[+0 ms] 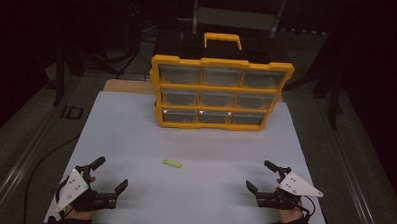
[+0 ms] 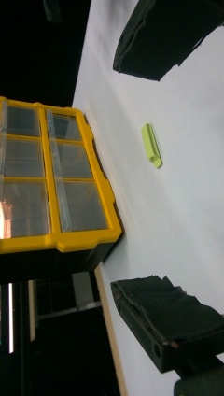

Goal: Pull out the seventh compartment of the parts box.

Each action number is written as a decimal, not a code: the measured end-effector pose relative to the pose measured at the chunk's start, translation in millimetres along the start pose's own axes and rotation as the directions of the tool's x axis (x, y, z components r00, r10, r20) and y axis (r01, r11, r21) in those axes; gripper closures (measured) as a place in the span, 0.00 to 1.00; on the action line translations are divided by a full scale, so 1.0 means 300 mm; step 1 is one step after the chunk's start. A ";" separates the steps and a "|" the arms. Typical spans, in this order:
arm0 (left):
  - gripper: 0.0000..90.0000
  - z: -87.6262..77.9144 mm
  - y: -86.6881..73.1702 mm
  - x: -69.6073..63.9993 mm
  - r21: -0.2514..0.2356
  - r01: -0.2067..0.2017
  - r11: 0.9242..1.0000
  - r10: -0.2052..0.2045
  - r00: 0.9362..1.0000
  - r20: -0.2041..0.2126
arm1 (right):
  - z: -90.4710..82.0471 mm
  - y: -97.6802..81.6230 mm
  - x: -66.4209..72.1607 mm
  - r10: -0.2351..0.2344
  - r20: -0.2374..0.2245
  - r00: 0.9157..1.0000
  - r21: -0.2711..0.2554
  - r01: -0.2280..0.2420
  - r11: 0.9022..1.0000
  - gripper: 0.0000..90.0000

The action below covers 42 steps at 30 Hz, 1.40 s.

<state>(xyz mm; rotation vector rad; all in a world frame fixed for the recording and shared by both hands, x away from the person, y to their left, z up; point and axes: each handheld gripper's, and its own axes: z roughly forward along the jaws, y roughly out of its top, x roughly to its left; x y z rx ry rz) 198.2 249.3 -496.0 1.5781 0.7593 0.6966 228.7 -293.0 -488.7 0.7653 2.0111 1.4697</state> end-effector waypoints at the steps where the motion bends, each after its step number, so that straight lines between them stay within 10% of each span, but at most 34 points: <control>1: 0.00 -0.004 0.003 -0.001 -0.012 -0.001 1.000 0.001 1.000 0.018 | -0.002 0.001 -0.001 0.002 0.000 1.000 -0.003 -0.002 1.000 0.10; 22: 0.00 0.016 0.018 -0.025 0.049 -0.021 0.999 0.019 0.999 0.043 | -0.012 0.017 0.013 0.010 -0.008 1.000 -0.028 -0.010 1.000 0.10; 42: 0.00 0.049 0.162 -0.030 0.055 -0.104 0.993 0.098 0.991 0.092 | -0.015 0.032 0.024 -0.005 0.007 1.000 -0.031 0.005 0.999 0.10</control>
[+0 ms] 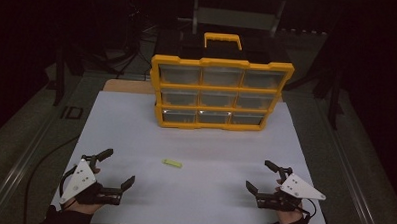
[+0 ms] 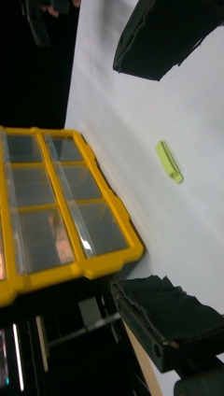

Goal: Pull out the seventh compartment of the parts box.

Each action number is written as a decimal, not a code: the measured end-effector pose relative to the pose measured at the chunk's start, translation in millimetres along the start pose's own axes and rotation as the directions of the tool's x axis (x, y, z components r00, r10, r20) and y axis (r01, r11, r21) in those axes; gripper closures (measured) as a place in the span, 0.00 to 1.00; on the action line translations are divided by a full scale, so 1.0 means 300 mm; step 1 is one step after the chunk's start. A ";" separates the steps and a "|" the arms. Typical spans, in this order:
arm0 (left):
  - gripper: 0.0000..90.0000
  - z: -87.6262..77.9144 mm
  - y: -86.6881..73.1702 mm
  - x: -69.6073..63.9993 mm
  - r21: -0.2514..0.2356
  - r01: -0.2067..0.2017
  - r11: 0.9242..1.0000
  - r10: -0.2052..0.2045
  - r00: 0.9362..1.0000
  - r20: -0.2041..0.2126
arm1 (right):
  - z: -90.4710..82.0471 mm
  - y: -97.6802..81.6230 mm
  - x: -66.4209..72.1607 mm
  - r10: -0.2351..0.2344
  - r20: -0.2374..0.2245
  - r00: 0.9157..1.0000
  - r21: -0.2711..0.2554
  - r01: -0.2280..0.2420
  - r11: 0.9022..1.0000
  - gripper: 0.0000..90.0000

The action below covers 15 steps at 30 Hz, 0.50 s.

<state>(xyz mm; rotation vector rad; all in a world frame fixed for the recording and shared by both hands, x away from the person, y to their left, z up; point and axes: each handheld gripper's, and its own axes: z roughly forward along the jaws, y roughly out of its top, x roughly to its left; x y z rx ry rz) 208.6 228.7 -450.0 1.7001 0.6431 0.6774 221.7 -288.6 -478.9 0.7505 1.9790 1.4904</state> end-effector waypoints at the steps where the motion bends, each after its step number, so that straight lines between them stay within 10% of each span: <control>1: 0.00 0.008 0.016 0.002 0.004 -0.014 1.000 0.014 1.000 0.005 | -0.002 0.001 -0.002 0.009 0.000 1.000 -0.001 -0.009 1.000 0.10; 15: 0.00 0.078 0.154 0.001 0.004 -0.138 0.990 0.137 0.990 0.041 | -0.008 0.006 -0.006 0.028 -0.006 1.000 -0.016 -0.028 0.999 0.10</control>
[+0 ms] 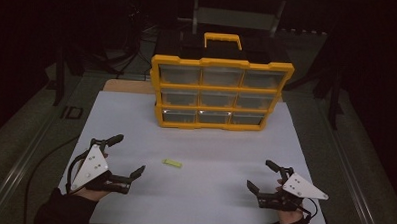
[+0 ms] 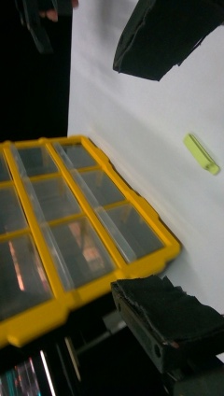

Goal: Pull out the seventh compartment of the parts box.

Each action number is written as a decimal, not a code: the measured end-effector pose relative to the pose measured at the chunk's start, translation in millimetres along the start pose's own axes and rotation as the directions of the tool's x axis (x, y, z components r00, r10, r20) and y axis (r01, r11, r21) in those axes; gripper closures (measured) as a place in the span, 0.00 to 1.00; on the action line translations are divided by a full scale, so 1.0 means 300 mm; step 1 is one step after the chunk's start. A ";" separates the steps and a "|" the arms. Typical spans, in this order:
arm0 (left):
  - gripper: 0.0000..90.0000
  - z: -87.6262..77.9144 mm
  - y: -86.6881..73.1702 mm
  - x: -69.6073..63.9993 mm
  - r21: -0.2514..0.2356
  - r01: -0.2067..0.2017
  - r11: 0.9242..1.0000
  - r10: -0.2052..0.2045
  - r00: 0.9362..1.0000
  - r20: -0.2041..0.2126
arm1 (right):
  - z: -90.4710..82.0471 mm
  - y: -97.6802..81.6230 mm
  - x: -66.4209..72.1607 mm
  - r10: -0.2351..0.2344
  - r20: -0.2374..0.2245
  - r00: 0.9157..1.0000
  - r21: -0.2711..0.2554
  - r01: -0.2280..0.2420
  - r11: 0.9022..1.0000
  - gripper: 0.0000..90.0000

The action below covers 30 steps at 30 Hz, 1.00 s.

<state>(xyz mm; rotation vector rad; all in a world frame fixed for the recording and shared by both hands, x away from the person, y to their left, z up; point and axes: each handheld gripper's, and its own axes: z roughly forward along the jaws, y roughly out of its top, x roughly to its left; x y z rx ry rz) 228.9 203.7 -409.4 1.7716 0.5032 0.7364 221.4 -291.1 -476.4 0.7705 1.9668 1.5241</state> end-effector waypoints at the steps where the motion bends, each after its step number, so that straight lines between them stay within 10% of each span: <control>1: 0.00 0.005 0.009 0.002 0.005 -0.005 1.000 0.005 1.000 0.001 | 0.000 0.000 0.000 0.000 0.001 1.000 0.001 0.000 1.000 0.10; 30: 0.00 0.196 0.208 0.017 0.000 -0.190 0.982 0.190 0.980 0.055 | 0.002 0.003 0.005 -0.005 -0.012 1.000 -0.003 0.005 1.000 0.10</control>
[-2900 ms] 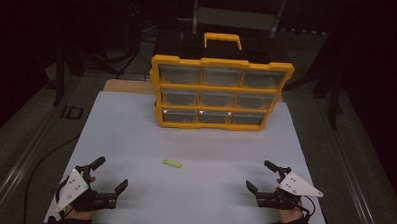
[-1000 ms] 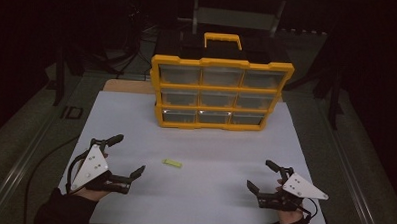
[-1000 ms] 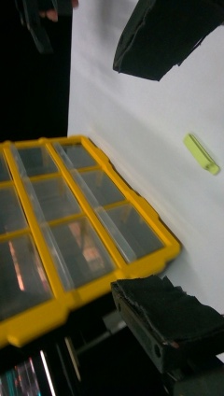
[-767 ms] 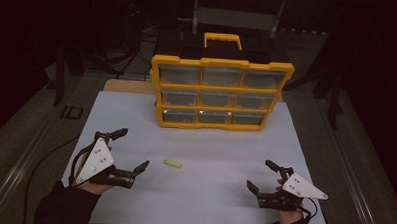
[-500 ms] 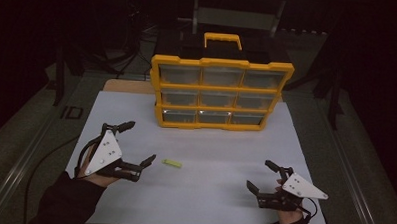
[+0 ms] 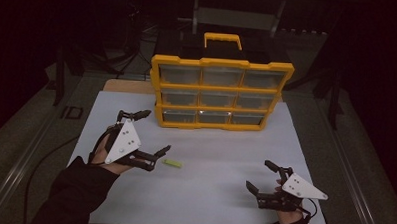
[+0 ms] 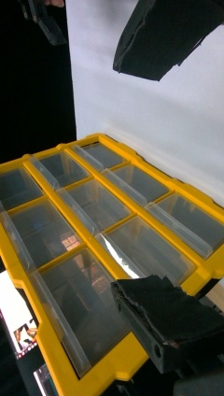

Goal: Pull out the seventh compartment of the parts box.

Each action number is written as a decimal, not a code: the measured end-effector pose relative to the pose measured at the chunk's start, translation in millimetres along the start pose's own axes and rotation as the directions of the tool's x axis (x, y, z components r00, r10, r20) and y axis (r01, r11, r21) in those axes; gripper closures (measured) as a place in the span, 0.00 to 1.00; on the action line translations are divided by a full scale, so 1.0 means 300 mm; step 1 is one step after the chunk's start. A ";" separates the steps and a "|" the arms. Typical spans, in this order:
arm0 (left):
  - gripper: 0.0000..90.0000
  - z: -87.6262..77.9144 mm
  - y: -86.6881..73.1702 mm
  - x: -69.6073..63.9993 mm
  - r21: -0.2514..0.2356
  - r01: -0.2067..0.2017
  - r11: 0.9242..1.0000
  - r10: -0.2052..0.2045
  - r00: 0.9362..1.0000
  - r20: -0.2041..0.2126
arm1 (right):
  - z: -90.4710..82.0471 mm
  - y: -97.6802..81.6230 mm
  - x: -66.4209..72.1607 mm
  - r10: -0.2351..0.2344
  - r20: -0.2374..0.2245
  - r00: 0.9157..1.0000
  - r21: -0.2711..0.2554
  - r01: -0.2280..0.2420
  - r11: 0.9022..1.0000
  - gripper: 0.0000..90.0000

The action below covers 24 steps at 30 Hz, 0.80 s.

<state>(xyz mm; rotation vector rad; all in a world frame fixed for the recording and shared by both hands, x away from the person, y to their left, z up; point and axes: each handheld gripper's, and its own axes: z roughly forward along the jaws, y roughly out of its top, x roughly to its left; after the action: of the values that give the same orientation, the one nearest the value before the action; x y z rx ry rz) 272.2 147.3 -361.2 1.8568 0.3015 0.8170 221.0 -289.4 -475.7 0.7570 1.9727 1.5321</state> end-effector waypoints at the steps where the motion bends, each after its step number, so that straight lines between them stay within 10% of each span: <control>1: 0.00 0.000 0.000 0.000 0.000 0.000 1.000 0.000 1.000 0.000 | 0.000 0.000 0.000 0.000 0.000 1.000 0.000 0.000 1.000 0.10; 24: 0.00 0.204 0.018 -0.007 0.012 -0.112 0.994 0.112 0.993 0.042 | 0.001 0.001 0.002 0.002 -0.016 1.000 -0.002 -0.002 1.000 0.10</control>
<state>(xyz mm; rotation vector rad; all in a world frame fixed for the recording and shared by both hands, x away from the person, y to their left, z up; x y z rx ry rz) 309.9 99.9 -371.2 1.9146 0.1786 0.8532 220.8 -288.7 -475.3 0.7482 1.9829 1.5455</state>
